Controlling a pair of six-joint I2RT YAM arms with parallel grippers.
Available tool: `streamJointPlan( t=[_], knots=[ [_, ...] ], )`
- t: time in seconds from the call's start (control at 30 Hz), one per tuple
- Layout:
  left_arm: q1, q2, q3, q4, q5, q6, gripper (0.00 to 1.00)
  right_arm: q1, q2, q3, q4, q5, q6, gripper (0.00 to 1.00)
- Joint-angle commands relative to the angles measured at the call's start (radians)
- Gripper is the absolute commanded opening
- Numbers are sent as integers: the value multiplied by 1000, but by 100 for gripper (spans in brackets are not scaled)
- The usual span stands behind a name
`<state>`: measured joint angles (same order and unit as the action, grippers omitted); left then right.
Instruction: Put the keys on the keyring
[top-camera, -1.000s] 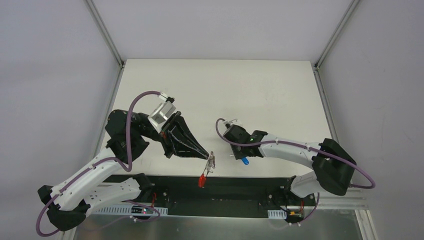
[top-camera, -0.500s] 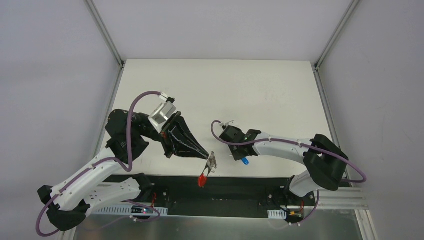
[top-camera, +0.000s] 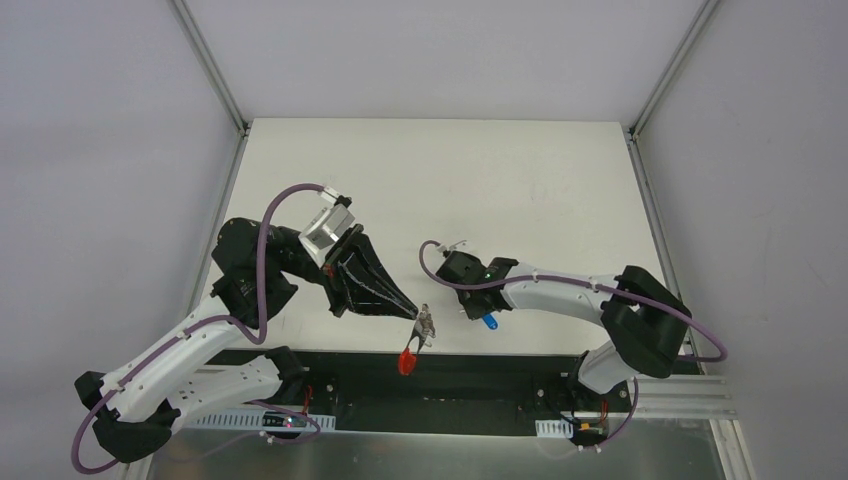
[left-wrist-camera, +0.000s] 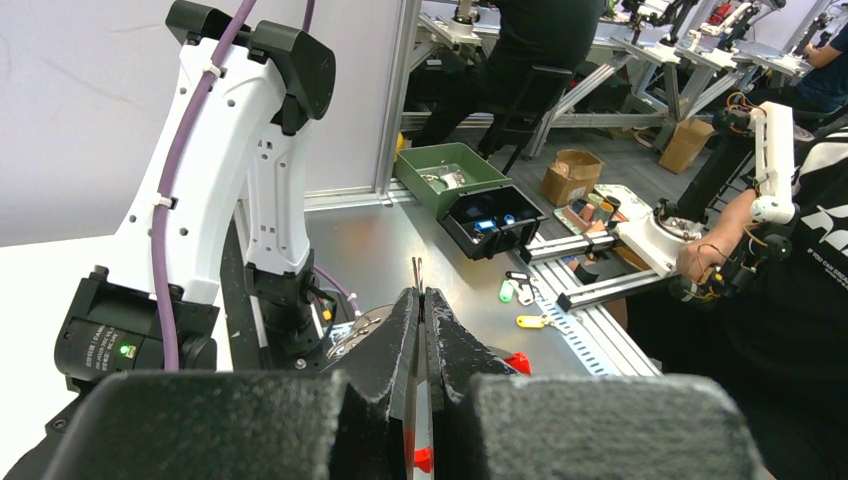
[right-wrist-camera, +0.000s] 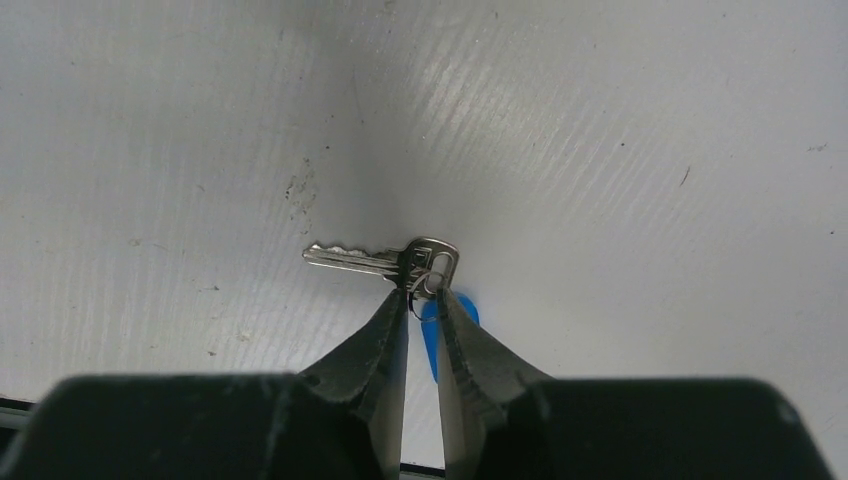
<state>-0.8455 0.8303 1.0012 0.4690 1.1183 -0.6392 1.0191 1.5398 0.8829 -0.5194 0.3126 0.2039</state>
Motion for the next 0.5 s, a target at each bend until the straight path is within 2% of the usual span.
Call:
streamJointPlan(
  t=[0.0, 0.13, 0.47],
  knots=[
    [-7, -16, 18, 39, 11, 22, 0, 5, 12, 43, -33, 30, -7, 18],
    [-8, -16, 20, 34, 12, 27, 0, 5, 13, 44, -33, 35, -8, 11],
    [-8, -15, 18, 33, 12, 30, 0, 6, 15, 50, -58, 67, 5, 0]
  ],
)
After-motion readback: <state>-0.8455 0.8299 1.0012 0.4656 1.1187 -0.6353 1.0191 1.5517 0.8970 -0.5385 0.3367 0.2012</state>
